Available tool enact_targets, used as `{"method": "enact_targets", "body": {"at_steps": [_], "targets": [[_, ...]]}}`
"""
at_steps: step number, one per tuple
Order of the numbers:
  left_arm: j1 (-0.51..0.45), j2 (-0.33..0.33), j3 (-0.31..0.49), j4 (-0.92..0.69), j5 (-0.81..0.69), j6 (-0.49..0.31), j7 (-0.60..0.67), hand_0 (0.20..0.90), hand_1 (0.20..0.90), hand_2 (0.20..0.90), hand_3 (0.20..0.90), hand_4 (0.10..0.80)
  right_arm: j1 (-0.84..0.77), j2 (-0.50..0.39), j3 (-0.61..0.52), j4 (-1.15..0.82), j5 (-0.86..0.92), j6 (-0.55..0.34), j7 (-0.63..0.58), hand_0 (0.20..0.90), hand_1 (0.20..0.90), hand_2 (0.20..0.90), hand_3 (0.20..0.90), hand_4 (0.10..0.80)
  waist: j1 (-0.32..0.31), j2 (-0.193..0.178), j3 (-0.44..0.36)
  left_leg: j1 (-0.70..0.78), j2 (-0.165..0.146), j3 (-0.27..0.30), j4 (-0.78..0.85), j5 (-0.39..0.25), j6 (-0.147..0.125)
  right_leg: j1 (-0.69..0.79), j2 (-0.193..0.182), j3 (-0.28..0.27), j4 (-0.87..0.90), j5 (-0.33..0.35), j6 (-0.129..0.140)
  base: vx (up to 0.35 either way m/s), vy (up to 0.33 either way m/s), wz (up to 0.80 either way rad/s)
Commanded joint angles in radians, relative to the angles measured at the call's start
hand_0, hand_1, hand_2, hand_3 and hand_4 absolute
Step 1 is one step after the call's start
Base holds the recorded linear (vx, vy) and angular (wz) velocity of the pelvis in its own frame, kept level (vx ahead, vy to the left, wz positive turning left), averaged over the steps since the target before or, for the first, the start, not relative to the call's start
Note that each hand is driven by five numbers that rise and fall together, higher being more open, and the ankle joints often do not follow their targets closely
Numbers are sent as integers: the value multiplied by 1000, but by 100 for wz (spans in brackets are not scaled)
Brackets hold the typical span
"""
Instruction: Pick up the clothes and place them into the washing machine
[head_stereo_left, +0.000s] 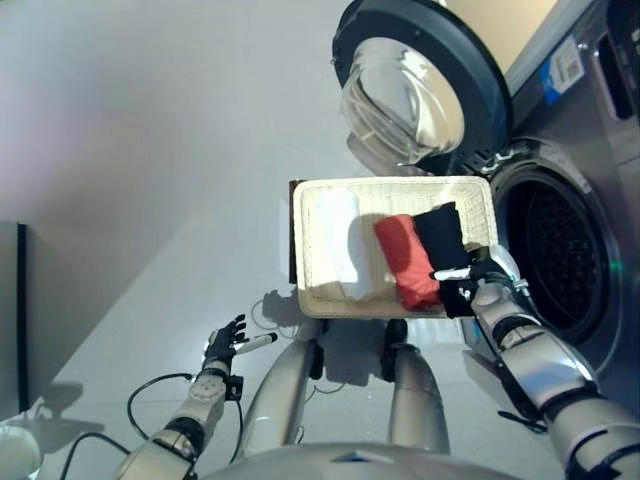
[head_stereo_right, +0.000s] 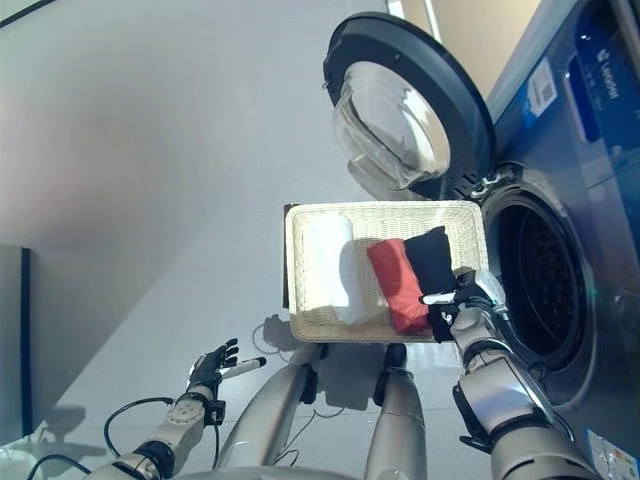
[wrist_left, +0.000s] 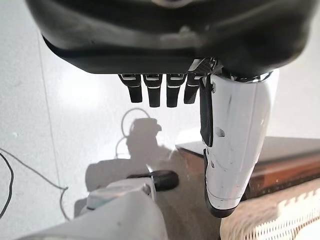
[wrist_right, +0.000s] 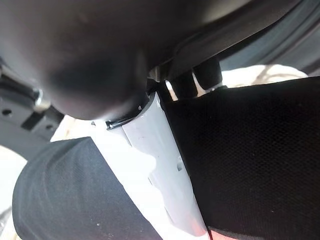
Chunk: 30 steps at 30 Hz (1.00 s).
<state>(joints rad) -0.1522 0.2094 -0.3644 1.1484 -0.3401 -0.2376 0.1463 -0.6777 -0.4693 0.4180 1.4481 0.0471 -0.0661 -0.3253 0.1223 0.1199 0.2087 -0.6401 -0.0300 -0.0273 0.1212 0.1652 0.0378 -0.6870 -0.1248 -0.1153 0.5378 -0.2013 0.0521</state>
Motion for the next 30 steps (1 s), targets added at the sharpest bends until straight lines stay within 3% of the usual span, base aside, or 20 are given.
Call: {"method": "enact_targets", "body": {"at_steps": [1, 11, 12, 14, 15, 17, 18, 20, 21, 23, 25, 26, 27, 29, 30], "targets": [[-13, 11, 64, 72, 15, -8, 6, 900, 900, 900, 900, 800, -26, -70, -14, -13, 21, -26, -17, 200, 200, 200, 200, 300, 11, -10, 23, 1, -39, 12, 71, -95, -45, 122, 36, -3, -289, 209, -16, -25, -14, -5], [-36, 14, 58, 88, 1, -9, 10, 900, 900, 900, 900, 800, -62, -70, 13, -22, 19, -26, -13, 200, 200, 200, 200, 300, 16, 12, 54, -58, -35, 17, 83, -79, -46, 52, 41, 2, -264, 206, -29, -45, -6, -1], [-37, 14, 57, 92, 0, -8, 10, 900, 900, 900, 900, 800, -70, -71, 17, -22, 19, -24, -14, 225, 225, 225, 225, 318, 17, 17, 59, -67, -35, 18, 86, -78, -46, 43, 41, 2, -258, 205, -31, -62, 9, -3], [-37, 13, 52, 94, -8, -8, 10, 900, 900, 900, 900, 800, -80, -71, 25, -27, 18, -22, -16, 807, 807, 807, 807, 733, 16, 28, 68, -84, -34, 21, 93, -76, -46, 21, 41, 4, -244, 203, -34, -48, 11, 0], [-38, 13, 50, 95, -8, -9, 10, 900, 900, 900, 900, 800, -86, -72, 27, -28, 18, -22, -18, 900, 900, 900, 900, 800, 17, 34, 73, -91, -34, 22, 96, -74, -46, 13, 41, 5, -237, 202, -35, -32, 12, 2], [-37, 14, 49, 96, -16, -12, 11, 900, 900, 900, 900, 800, -93, -73, 29, -29, 19, -21, -21, 900, 900, 900, 900, 800, 18, 46, 84, -103, -35, 24, 100, -72, -46, -4, 40, 9, -225, 201, -36, 13, 24, 1], [-34, 13, 47, 96, -19, -13, 11, 900, 900, 900, 900, 800, -90, -72, 30, -32, 20, -21, -21, 900, 900, 900, 900, 800, 16, 47, 83, -99, -41, 18, 108, -105, -51, -4, 37, 20, -209, 167, -30, 66, 30, 0], [-33, 12, 47, 93, -21, -13, 11, 900, 900, 900, 900, 800, -89, -70, 29, -36, 20, -20, -23, 900, 900, 900, 900, 800, 18, 56, 91, -114, -36, 26, 105, -71, -46, -17, 39, 12, -216, 200, -37, 0, 0, 0], [-28, 11, 43, 92, -23, -14, 11, 900, 900, 900, 900, 800, -82, -65, 28, -40, 22, -21, -24, 900, 900, 900, 900, 800, 16, 58, 88, -104, -41, 24, 112, -105, -51, -12, 36, 23, -201, 165, -30, 0, 0, 0], [-25, 10, 37, 87, -21, -16, 14, 900, 900, 900, 900, 800, -79, -62, 31, -45, 20, -22, -25, 900, 900, 900, 900, 800, 15, 64, 88, -105, -44, 25, 111, -105, -51, -14, 36, 27, -197, 164, -31, 53, 19, -2], [-21, 8, 34, 80, -25, -20, 12, 900, 900, 900, 900, 800, -77, -62, 32, -46, 19, -22, -26, 900, 900, 900, 900, 800, 14, 70, 82, -104, -46, 28, 108, -107, -50, -20, 35, 32, -194, 165, -29, -50, 44, -3], [-23, 8, 34, 78, -26, -22, 12, 900, 900, 900, 900, 800, -80, -63, 31, -45, 20, -22, -26, 900, 900, 900, 900, 800, 16, 78, 84, -117, -41, 37, 100, -72, -45, -32, 37, 26, -207, 200, -36, 1, 40, -2], [-23, 7, 32, 78, -28, -23, 12, 900, 900, 900, 900, 800, -80, -63, 33, -44, 21, -23, -27, 900, 900, 900, 900, 800, 14, 77, 78, -105, -47, 32, 104, -107, -50, -25, 34, 36, -195, 165, -29, -6, 36, -3], [-23, 3, 27, 75, -31, -26, 12, 900, 900, 900, 900, 800, -81, -65, 34, -42, 21, -23, -31, 900, 900, 900, 900, 800, 14, 84, 73, -103, -48, 35, 98, -107, -50, -26, 33, 40, -197, 167, -28, -8, 36, 0], [-25, 2, 25, 71, -32, -27, 11, 900, 900, 900, 900, 800, -83, -66, 36, -41, 20, -23, -30, 900, 900, 900, 900, 800, 15, 92, 77, -115, -43, 43, 94, -73, -44, -36, 36, 34, -207, 201, -34, -112, 50, 0]]}}
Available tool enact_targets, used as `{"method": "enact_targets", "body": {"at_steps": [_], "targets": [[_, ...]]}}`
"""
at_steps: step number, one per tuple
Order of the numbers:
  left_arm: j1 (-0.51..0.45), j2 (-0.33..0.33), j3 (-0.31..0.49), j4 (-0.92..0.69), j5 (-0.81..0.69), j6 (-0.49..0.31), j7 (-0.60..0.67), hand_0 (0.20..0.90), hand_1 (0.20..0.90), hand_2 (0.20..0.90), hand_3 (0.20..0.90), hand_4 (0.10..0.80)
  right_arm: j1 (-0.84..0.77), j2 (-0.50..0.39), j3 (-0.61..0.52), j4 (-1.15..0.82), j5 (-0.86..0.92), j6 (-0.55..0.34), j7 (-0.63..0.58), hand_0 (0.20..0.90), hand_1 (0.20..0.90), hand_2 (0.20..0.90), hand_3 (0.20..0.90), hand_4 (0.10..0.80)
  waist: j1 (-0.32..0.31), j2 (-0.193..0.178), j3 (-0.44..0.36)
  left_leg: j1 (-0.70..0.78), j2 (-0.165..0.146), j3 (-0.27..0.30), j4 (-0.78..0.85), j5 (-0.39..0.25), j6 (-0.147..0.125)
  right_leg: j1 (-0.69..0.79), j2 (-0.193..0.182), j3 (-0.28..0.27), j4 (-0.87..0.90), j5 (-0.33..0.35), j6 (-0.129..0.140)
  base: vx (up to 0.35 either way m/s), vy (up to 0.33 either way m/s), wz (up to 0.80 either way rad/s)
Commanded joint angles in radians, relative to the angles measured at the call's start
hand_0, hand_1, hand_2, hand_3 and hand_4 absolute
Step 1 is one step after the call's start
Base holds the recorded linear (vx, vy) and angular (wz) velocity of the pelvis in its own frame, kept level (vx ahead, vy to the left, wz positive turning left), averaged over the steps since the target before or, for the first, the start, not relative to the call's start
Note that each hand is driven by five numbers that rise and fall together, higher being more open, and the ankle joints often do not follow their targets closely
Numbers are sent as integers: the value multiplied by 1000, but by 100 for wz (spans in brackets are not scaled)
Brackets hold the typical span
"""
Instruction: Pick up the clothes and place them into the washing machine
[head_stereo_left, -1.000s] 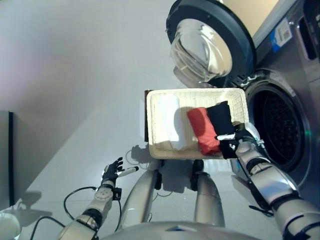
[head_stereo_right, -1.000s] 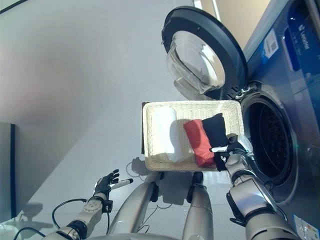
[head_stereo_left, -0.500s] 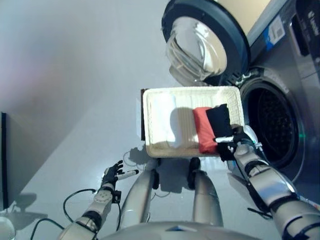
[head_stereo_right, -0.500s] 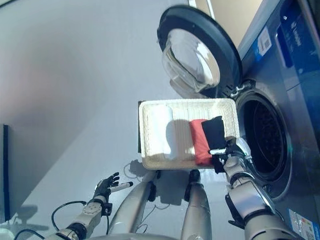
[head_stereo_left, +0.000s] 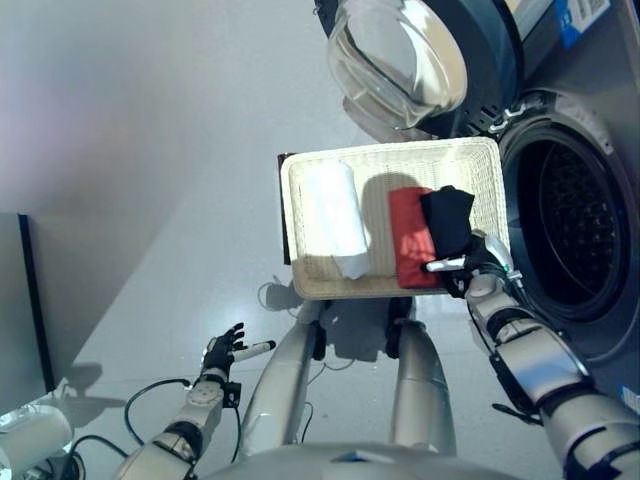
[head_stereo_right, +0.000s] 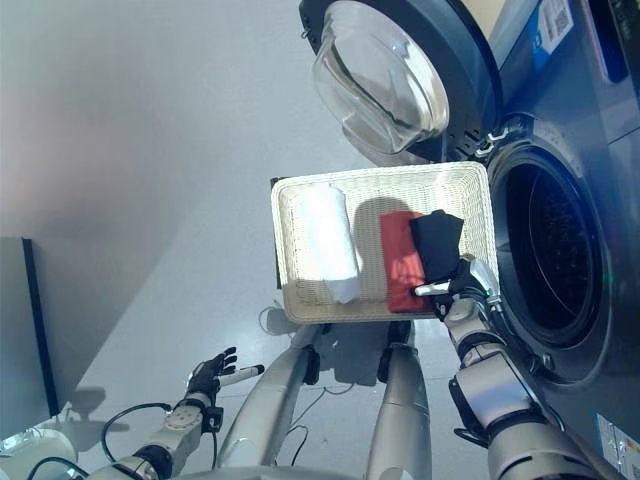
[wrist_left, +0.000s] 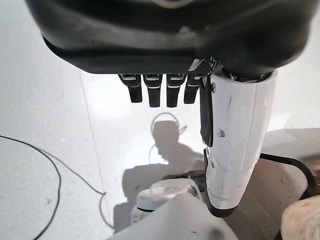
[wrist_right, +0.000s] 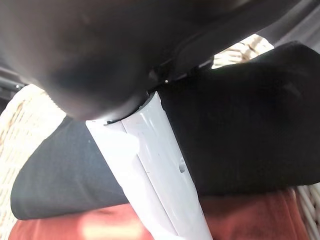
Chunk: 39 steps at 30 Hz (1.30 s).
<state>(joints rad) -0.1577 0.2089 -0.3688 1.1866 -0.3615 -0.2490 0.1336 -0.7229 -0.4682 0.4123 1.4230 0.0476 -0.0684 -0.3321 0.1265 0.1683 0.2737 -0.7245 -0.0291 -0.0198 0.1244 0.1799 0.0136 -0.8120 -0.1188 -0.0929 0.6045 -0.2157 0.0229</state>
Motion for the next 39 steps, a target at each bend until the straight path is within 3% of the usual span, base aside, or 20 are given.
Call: {"method": "enact_targets", "body": {"at_steps": [1, 2, 3, 5, 7, 8, 27, 28, 29, 30, 31, 39], "targets": [[-18, 1, 24, 31, -11, -17, 23, 900, 900, 900, 900, 800, -41, -71, 44, -16, 18, -20, -22, 900, 900, 900, 900, 800, 9, 47, 10, -29, -44, 38, 90, -89, -20, 90, 30, 14, -274, 216, -5, -7, 43, -1], [-16, 0, 22, 31, -12, -17, 21, 900, 900, 900, 900, 800, -42, -74, 43, -15, 19, -19, -22, 730, 730, 730, 730, 678, 7, 46, 4, -16, -51, 31, 95, -122, -25, 96, 26, 25, -262, 183, 2, -6, 49, -2], [-17, -1, 22, 30, -12, -17, 20, 900, 900, 900, 900, 800, -44, -78, 40, -18, 20, -20, -23, 554, 554, 554, 554, 553, 9, 54, 8, -26, -46, 41, 86, -88, -20, 88, 29, 19, -275, 218, -5, -5, 42, -3], [-15, -3, 19, 33, -12, -17, 18, 900, 900, 900, 900, 800, -45, -86, 38, -21, 21, -20, -23, 518, 518, 518, 518, 527, 7, 62, 7, -23, -46, 45, 83, -87, -20, 86, 28, 24, -275, 219, -4, -56, 44, -8], [-12, -4, 17, 34, -11, -17, 16, 900, 900, 900, 900, 800, -45, -92, 35, -24, 23, -20, -23, 645, 645, 645, 645, 618, 6, 70, 6, -18, -46, 50, 77, -85, -21, 86, 29, 28, -274, 218, -4, 2, 28, -7], [-9, -5, 16, 34, -11, -18, 15, 900, 900, 900, 900, 800, -44, -94, 33, -23, 23, -20, -23, 900, 900, 900, 900, 800, 5, 73, 5, -16, -46, 51, 76, -84, -21, 86, 29, 30, -272, 218, -4, 10, 25, -8], [21, -32, -14, 16, 0, -16, -10, 900, 900, 900, 900, 800, -23, -144, -1, -2, 28, -22, -16, 900, 900, 900, 900, 800, -5, 126, -26, 44, -46, 87, 52, -90, -22, 117, 33, 71, -287, 218, 0, 14, 11, -6], [21, -34, -15, 16, 2, -15, -9, 900, 900, 900, 900, 800, -24, -146, -1, -2, 28, -22, -15, 815, 815, 815, 815, 739, -6, 127, -27, 45, -46, 88, 50, -89, -22, 119, 33, 72, -291, 218, 1, 6, -9, -8], [19, -35, -16, 17, 3, -15, -10, 900, 900, 900, 900, 800, -23, -145, 0, -1, 29, -22, -16, 521, 521, 521, 521, 529, -7, 128, -28, 47, -46, 89, 49, -89, -23, 120, 34, 73, -292, 218, 1, 5, -11, -8], [18, -37, -18, 18, 3, -15, -9, 900, 900, 900, 900, 800, -21, -145, 1, -1, 29, -24, -16, 469, 469, 469, 469, 492, -8, 129, -28, 49, -45, 89, 48, -89, -23, 121, 35, 75, -294, 218, 1, 4, -18, -6], [16, -37, -18, 20, 4, -16, -7, 900, 900, 900, 900, 800, -22, -146, 0, -1, 29, -24, -17, 200, 200, 200, 200, 300, -9, 130, -28, 50, -45, 89, 47, -89, -24, 121, 35, 75, -293, 218, 0, 5, -12, -4], [19, -43, -19, 23, 2, -17, -5, 900, 900, 900, 900, 800, -24, -145, 2, -5, 31, -27, -20, 200, 200, 200, 200, 300, -15, 136, -32, 55, -44, 96, 42, -92, -23, 116, 40, 81, -292, 221, -1, 3, -1, -1]]}}
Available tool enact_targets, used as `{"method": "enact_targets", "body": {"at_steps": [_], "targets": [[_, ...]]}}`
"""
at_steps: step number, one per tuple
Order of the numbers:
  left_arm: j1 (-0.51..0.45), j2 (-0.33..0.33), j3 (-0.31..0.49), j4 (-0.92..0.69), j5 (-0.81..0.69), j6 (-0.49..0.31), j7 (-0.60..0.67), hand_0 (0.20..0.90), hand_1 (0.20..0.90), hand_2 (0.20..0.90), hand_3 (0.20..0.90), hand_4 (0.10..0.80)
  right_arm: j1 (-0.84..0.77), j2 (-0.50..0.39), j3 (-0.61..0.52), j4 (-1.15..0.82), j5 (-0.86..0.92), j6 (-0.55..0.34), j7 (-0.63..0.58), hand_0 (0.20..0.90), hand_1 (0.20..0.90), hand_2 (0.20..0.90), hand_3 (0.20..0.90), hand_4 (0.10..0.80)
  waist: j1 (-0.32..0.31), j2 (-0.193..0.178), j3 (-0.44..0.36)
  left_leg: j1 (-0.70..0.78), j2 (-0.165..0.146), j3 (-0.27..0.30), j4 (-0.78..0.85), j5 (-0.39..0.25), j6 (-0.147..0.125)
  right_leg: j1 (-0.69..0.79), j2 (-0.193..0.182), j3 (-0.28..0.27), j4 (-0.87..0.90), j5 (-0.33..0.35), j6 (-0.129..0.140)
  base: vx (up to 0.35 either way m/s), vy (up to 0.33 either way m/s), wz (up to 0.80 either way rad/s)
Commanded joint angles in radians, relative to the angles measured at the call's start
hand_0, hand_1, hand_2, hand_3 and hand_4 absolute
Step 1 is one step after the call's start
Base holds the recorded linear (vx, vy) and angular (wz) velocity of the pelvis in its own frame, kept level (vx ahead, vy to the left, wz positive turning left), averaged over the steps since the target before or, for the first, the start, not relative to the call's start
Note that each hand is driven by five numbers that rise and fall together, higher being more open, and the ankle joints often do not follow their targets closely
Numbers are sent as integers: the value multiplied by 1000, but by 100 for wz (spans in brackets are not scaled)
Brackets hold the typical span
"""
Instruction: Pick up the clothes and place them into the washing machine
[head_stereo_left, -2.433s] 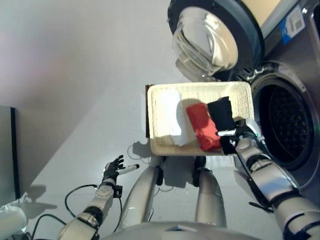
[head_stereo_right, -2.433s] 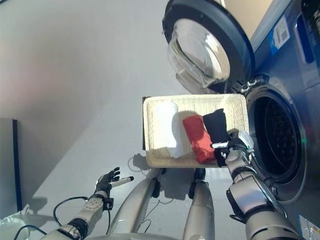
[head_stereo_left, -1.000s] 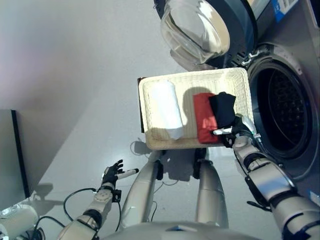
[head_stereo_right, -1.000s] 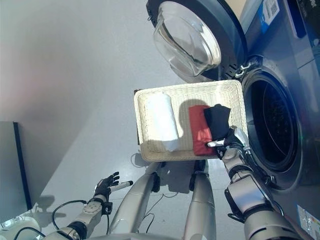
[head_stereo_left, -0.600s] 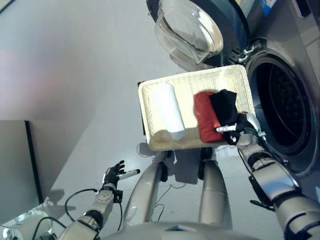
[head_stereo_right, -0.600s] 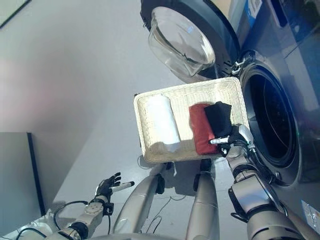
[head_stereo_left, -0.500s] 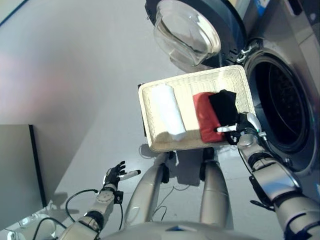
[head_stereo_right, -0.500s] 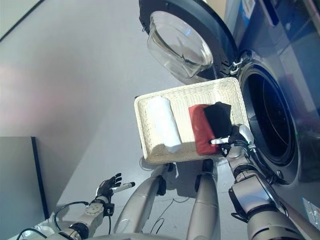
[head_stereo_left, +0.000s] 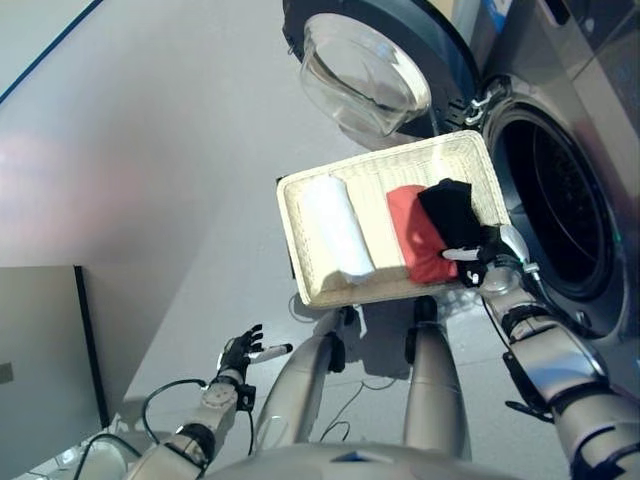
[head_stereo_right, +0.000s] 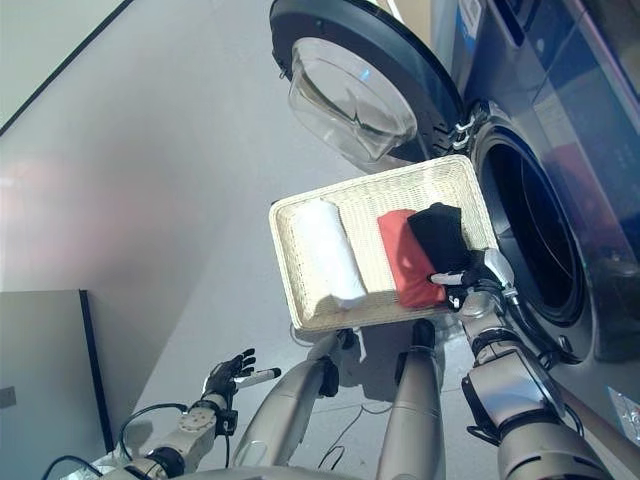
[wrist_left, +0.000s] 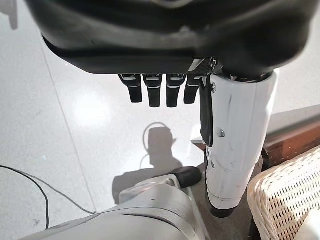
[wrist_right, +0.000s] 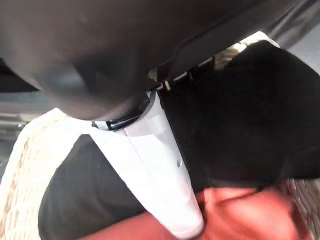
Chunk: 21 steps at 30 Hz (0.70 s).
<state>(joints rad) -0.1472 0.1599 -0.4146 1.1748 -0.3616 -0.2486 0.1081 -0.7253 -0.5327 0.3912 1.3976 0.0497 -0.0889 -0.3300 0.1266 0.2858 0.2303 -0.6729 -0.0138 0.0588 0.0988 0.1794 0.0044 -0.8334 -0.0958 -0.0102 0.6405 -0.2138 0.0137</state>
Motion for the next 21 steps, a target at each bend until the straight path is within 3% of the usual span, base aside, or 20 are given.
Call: {"method": "enact_targets", "body": {"at_steps": [1, 13, 21], "targets": [[8, 7, 27, 36, 1, -17, 20, 900, 900, 900, 900, 800, -22, -80, 24, 21, 29, -7, -22, 200, 200, 200, 200, 300, -15, 18, 12, 5, -59, 18, 66, -91, -14, 137, 17, -1, -329, 219, 8, 0, 0, 0], [6, 2, 31, 37, 4, -20, 21, 900, 900, 900, 900, 800, 1, -48, 23, 6, 35, -15, -18, 200, 200, 200, 200, 300, -22, 14, 3, 10, -56, 24, 68, -98, -13, 136, 21, 3, -327, 223, 8, 1, 1, -1], [13, 9, 40, 30, 4, -23, 19, 900, 900, 900, 900, 800, 36, 6, -14, -23, 119, -40, -7, 200, 200, 200, 200, 300, -21, -14, 4, 35, -54, 2, 56, -88, -14, 180, 16, -26, -353, 230, 12, -8, -22, 4]]}}
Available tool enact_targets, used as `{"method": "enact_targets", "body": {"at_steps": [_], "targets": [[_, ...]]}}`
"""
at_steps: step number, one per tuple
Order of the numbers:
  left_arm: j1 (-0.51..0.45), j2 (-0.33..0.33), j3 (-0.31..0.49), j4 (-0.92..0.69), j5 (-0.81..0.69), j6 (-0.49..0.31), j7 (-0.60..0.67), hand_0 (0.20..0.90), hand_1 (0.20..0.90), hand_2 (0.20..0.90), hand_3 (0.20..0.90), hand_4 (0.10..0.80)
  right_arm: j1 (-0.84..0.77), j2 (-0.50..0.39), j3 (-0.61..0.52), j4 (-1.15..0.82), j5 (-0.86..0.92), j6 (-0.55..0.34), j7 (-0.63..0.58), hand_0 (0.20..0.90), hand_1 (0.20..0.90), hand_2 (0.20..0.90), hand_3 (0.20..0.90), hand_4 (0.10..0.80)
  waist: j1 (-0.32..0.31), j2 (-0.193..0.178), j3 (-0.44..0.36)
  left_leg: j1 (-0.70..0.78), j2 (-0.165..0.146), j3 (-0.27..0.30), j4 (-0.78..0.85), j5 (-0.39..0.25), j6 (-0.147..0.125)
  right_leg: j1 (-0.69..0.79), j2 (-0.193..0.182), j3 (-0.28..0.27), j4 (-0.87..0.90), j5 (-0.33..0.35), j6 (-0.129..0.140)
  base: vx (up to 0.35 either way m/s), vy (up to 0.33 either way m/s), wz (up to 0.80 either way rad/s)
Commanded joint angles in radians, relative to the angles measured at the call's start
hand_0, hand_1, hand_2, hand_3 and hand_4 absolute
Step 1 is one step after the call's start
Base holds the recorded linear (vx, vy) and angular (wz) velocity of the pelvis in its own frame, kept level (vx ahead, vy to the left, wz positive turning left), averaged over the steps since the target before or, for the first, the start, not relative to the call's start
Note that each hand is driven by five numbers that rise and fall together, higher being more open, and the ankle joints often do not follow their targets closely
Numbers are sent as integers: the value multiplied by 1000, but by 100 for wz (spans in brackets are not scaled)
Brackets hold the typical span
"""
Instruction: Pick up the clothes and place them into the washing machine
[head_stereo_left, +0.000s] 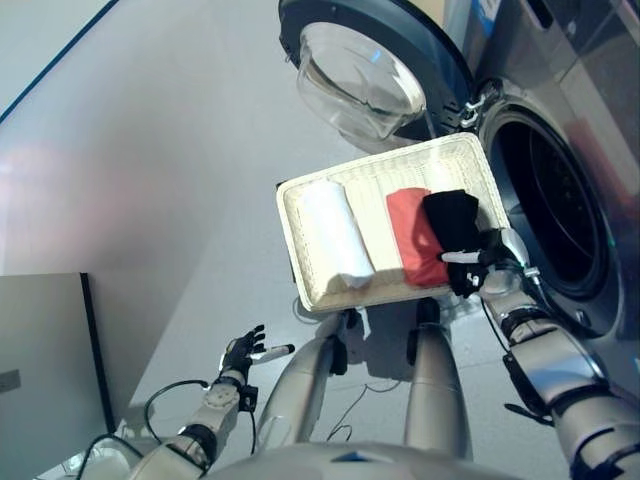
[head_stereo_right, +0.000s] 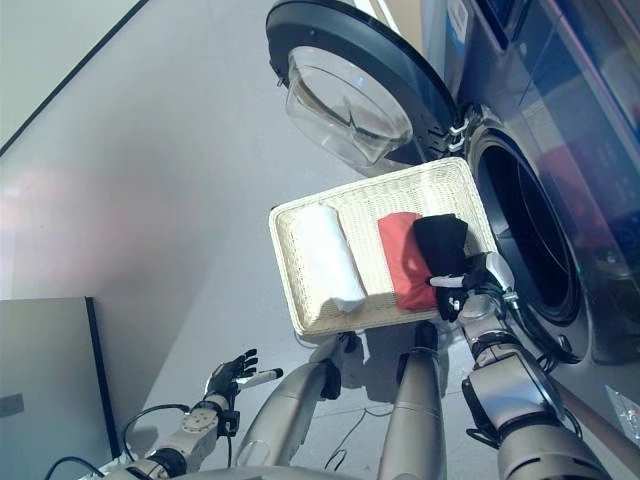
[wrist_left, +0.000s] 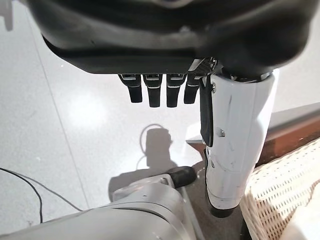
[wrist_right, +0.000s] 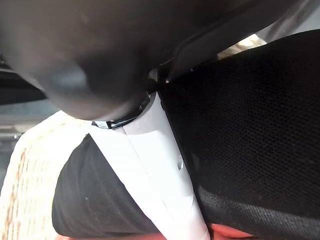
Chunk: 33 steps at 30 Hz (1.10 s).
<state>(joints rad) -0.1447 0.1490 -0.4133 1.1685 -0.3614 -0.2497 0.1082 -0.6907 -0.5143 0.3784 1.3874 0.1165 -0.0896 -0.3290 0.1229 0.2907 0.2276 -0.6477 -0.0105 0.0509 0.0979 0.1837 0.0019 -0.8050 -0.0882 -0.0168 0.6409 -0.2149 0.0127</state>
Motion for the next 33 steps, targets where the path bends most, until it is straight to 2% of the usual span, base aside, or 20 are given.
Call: {"method": "enact_targets", "body": {"at_steps": [1, 6, 11, 19, 33], "targets": [[12, 20, 42, 38, 3, -22, 18, 900, 900, 900, 900, 800, 7, -6, -14, -19, 69, -44, -6, 200, 200, 200, 200, 300, -18, -22, 7, 12, -57, 8, 57, -91, -11, 155, 8, -23, -352, 230, 12, -4, -34, 9], [61, 35, 57, 18, 9, -35, 13, 900, 900, 900, 900, 800, 53, 42, -86, -102, 190, -100, -6, 200, 200, 200, 200, 300, -18, -48, 1, 36, -57, -5, 55, -91, -9, 194, 6, -38, -359, 227, 13, 20, -15, 11], [119, 58, 62, -10, 43, -47, 14, 900, 900, 900, 900, 800, 62, 75, -154, -77, 304, -142, 7, 200, 200, 200, 200, 300, 0, -80, -21, 92, -56, -17, 35, -100, -8, 266, -4, -55, -401, 233, 24, 50, -8, 4], [128, 66, 74, -6, 96, -57, 34, 900, 900, 900, 900, 800, 95, 84, -195, -42, 338, -164, 11, 200, 200, 200, 200, 300, 4, -125, -40, 191, -55, -29, 7, -110, -9, 389, -9, -75, -470, 244, 38, 56, 0, 3], [110, 56, 98, 68, 124, -50, 57, 900, 900, 900, 900, 800, 131, 94, -191, -18, 305, -154, 19, 200, 200, 200, 200, 300, 2, -129, -57, 221, -57, -35, -9, -104, -6, 414, -4, -84, -493, 255, 35, 1, 2, 0]]}}
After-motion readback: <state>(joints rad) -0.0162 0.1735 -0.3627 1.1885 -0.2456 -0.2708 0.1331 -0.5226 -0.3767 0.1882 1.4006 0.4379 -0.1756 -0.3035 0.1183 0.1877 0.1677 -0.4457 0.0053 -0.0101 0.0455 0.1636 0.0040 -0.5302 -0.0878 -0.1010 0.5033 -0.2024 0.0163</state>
